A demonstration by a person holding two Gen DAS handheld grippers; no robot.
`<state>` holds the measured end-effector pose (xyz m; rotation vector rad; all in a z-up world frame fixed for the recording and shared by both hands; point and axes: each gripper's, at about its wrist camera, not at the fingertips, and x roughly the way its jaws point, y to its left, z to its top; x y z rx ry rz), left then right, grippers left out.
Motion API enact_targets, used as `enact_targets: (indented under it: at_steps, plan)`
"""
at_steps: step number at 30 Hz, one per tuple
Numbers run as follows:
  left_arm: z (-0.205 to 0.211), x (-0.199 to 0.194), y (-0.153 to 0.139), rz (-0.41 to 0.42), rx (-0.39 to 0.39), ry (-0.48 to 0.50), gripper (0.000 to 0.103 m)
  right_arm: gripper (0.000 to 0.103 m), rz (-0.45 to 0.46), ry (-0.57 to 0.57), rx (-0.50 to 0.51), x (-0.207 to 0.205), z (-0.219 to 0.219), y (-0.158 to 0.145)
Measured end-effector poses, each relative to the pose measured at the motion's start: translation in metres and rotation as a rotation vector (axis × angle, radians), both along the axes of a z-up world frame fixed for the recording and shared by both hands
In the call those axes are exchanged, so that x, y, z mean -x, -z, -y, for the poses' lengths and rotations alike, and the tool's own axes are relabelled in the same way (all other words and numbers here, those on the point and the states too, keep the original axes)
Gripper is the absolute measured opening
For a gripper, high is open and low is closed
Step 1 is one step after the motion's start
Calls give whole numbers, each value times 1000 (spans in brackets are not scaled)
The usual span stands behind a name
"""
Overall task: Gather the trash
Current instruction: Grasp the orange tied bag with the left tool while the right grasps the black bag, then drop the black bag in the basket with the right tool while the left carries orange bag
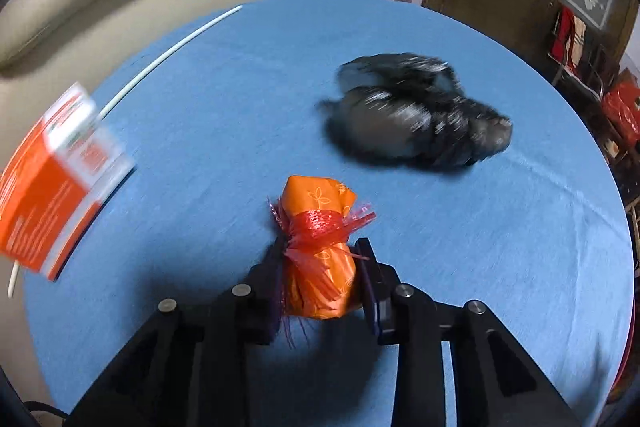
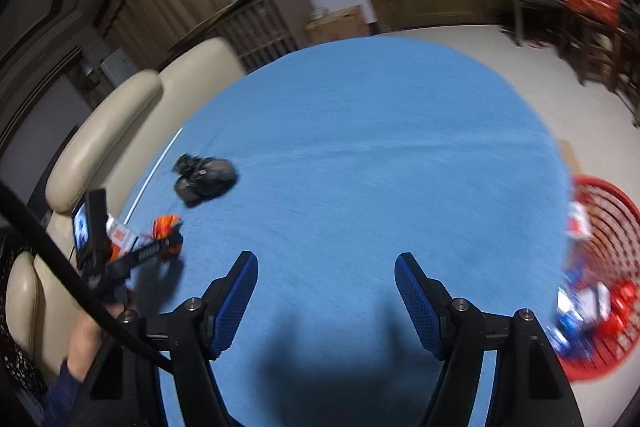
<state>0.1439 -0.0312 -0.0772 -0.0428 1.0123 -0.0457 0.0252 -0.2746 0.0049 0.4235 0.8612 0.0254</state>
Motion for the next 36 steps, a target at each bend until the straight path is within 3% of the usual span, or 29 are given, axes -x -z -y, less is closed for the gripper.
enact_targets:
  at_steps: [4,10,13,18,22,23,25,31,36]
  plan:
    - [-18,16,3,8,11,-11,34,74,-5,-158,56,-60,-46,2]
    - [-26,17,0,12,17,-17,34,74,35,-382,263,-138,-123,-5]
    - [-27,13,2,10,34,-12,34,74,15,-549,365,-172,-161,-3]
    - [-33,8,1,-1,59,-19,34,74,-33,-652,522,-208,-194,17]
    - [-37,10,-3,-11,57,-27,34,74,-110,-652,536,-232,-201,44]
    - [-37,9,-4,-13,57,-29,34,67,-130,-642,526,-236,-200,51]
    - [-37,8,-4,-17,61,-30,34,43,-165,-627,482,-240,-196,61]
    - [-36,7,-5,-30,41,-44,34,41,-159,-519,330,-218,-163,56]
    - [-27,17,-15,-18,-2,-45,34,41,-128,-428,239,-163,-122,46]
